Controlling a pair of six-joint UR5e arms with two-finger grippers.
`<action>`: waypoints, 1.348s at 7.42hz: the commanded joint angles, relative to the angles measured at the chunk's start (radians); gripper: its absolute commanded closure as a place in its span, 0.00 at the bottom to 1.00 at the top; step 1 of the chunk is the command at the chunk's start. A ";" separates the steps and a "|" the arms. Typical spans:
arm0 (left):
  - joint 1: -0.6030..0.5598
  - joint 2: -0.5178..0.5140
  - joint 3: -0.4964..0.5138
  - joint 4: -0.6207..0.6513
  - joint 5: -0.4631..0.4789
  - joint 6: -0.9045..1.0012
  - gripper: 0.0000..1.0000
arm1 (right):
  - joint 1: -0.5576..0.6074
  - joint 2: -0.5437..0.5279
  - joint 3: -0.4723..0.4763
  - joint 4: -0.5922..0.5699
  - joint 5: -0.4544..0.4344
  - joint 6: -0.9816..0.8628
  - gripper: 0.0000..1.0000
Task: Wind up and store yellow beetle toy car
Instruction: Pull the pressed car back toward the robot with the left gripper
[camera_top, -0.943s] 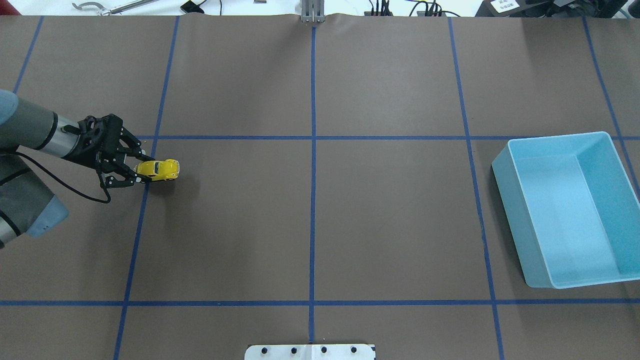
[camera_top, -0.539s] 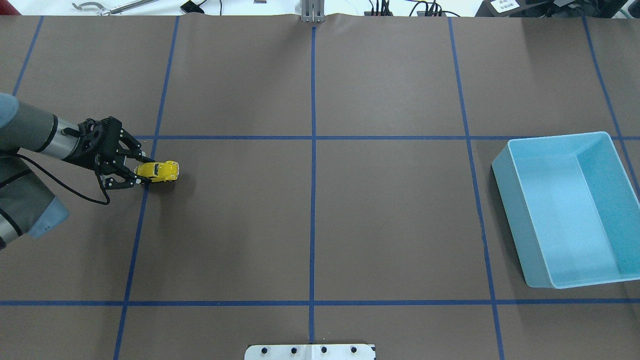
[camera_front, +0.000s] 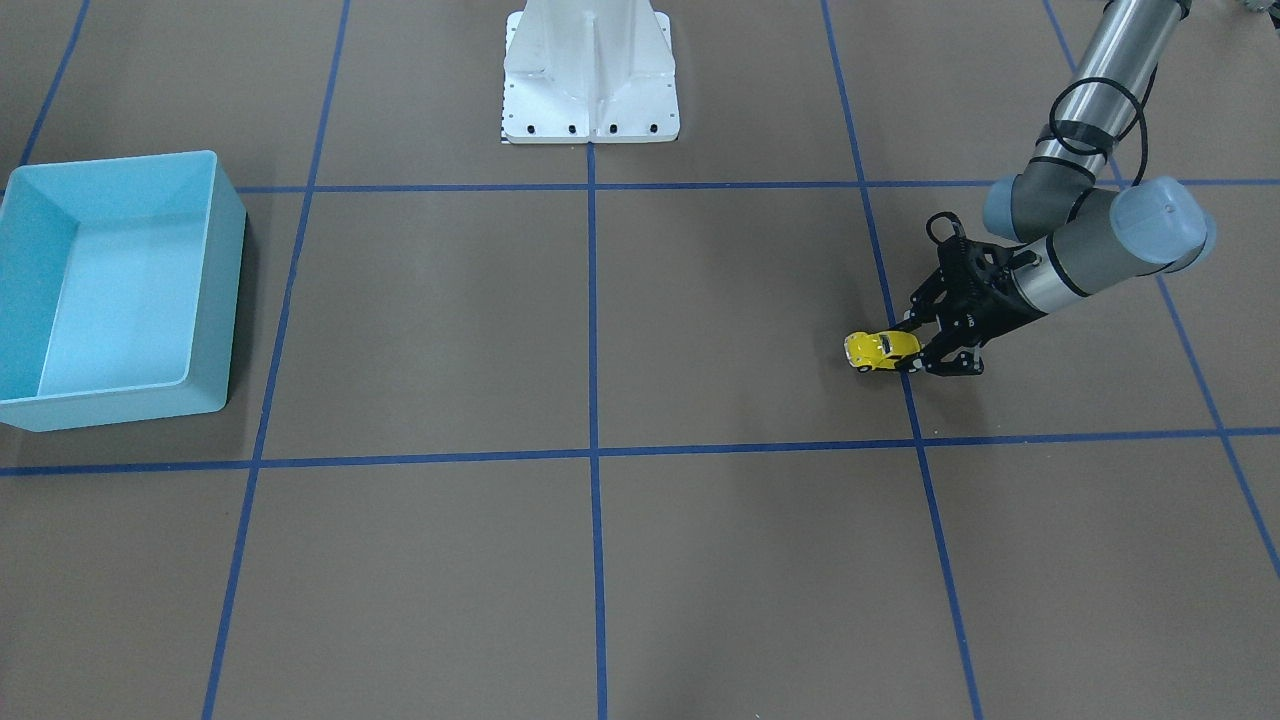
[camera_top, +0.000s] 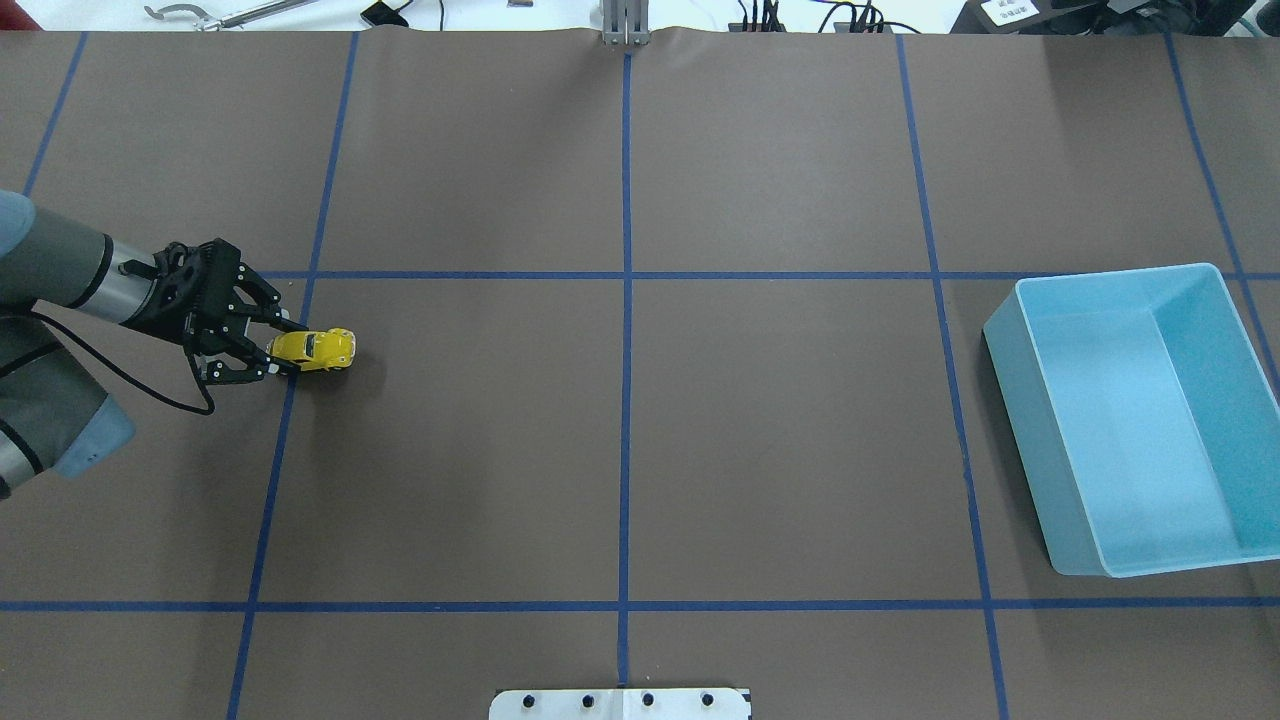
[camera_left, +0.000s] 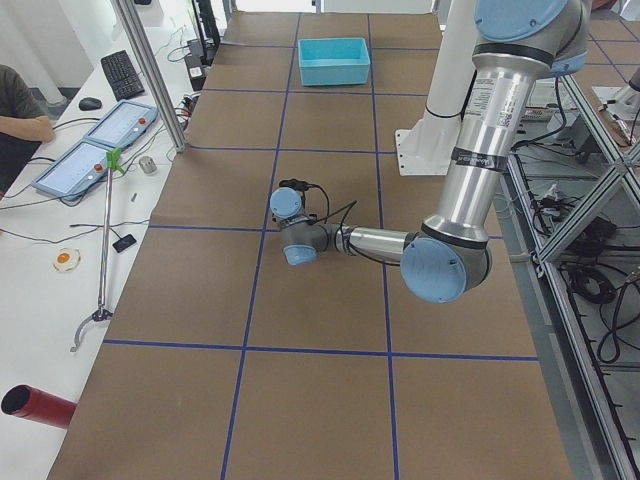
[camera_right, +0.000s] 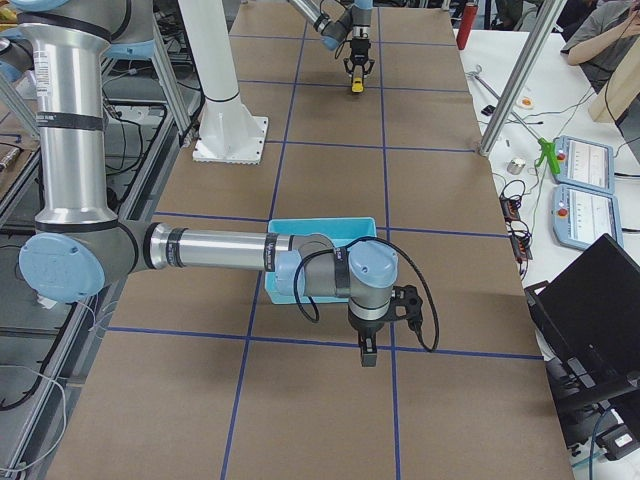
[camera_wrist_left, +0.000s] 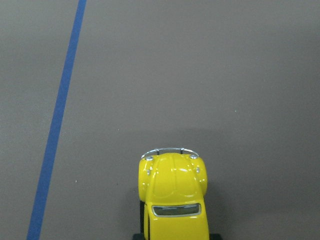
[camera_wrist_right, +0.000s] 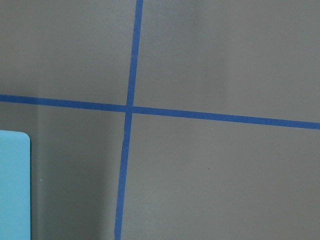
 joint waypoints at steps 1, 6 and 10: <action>0.000 0.000 0.012 -0.004 -0.017 0.001 1.00 | 0.000 0.000 0.000 0.000 0.000 0.000 0.00; -0.005 0.014 0.029 -0.040 -0.036 0.001 1.00 | 0.000 0.000 0.000 0.000 0.000 0.000 0.00; -0.026 0.014 0.049 -0.053 -0.059 0.001 1.00 | 0.000 0.000 0.000 0.000 0.000 0.000 0.00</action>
